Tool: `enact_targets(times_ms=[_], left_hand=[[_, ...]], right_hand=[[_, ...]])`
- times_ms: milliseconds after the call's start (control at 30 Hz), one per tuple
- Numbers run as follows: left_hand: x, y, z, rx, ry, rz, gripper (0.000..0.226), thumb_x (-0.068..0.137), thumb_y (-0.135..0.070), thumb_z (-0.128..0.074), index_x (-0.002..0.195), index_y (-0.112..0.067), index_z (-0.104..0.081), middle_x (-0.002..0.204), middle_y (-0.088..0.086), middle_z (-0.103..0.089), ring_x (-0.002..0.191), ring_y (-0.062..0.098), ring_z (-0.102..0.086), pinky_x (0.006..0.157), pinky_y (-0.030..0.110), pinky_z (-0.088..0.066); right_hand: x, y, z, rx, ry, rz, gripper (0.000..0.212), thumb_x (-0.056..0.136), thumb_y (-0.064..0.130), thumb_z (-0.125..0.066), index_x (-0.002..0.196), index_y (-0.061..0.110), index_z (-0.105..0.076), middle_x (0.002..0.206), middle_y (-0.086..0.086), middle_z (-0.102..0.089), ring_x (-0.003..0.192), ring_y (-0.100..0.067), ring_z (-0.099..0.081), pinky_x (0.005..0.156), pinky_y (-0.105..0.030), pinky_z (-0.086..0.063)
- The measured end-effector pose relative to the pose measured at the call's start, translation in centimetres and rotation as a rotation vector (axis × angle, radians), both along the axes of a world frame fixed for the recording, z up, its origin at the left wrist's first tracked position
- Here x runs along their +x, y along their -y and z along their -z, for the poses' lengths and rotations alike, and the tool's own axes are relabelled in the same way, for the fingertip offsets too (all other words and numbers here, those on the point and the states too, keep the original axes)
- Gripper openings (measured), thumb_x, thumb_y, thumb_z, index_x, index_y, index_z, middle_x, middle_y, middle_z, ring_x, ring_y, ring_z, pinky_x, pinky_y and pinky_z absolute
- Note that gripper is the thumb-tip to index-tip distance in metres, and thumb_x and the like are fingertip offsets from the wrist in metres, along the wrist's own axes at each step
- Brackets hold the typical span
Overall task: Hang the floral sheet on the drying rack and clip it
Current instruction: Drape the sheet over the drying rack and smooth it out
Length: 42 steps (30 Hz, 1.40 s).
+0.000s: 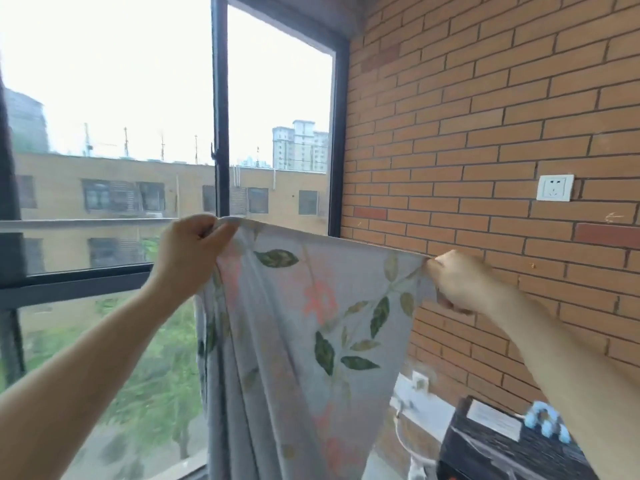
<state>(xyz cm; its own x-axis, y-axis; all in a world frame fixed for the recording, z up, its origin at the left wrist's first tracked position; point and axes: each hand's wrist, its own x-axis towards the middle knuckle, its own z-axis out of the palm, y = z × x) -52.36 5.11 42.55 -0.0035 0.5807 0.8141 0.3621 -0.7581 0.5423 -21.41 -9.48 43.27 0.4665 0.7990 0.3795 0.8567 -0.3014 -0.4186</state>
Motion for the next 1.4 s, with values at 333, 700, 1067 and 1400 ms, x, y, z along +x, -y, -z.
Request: enact_targets(times_ms=[333, 700, 1067, 1400], left_hand=[[-18.0, -1.0, -7.8, 0.131, 0.071, -0.193, 0.053, 0.089, -0.031, -0.061, 0.059, 0.009, -0.046, 0.052, 0.009, -0.035, 0.048, 0.017, -0.031, 0.051, 0.028, -0.026], [-28.0, -4.5, -11.8, 0.239, 0.083, -0.342, 0.049, 0.087, -0.028, -0.062, 0.049, -0.011, -0.035, 0.047, -0.002, -0.023, 0.039, 0.008, -0.025, 0.037, 0.014, -0.020], [-28.2, -12.0, -13.2, 0.297, 0.016, -0.544, 0.050, 0.087, -0.029, -0.061, 0.049, -0.007, -0.038, 0.048, 0.004, -0.028, 0.039, 0.009, -0.026, 0.039, 0.014, -0.022], [-29.1, -22.1, -8.6, -0.028, -0.140, -0.794, 0.046, 0.090, -0.026, -0.062, 0.047, -0.013, -0.049, 0.042, -0.001, -0.045, 0.047, 0.018, -0.045, 0.047, 0.025, -0.029]], right_hand=[[-21.9, -11.6, -3.4, 0.749, -0.717, -0.731, 0.027, 0.100, 0.039, -0.037, 0.103, 0.038, -0.063, 0.098, 0.013, -0.066, 0.090, -0.005, -0.063, 0.082, -0.029, -0.050], [-30.5, -21.3, -4.3, 0.866, 0.343, -0.650, 0.089, 0.085, 0.055, -0.044, 0.151, 0.028, 0.010, 0.104, 0.003, -0.050, 0.101, -0.028, -0.055, 0.092, -0.057, -0.042], [-31.2, -32.8, -6.7, 0.902, 0.384, -0.695, 0.092, 0.082, 0.053, -0.052, 0.152, 0.015, -0.005, 0.140, -0.009, -0.044, 0.129, -0.033, -0.040, 0.107, -0.055, -0.030], [-32.6, -44.5, -5.4, 0.314, 0.158, -0.895, 0.079, 0.088, 0.065, -0.040, 0.151, 0.022, -0.016, 0.147, -0.004, -0.042, 0.134, -0.024, -0.038, 0.106, -0.037, -0.033]])
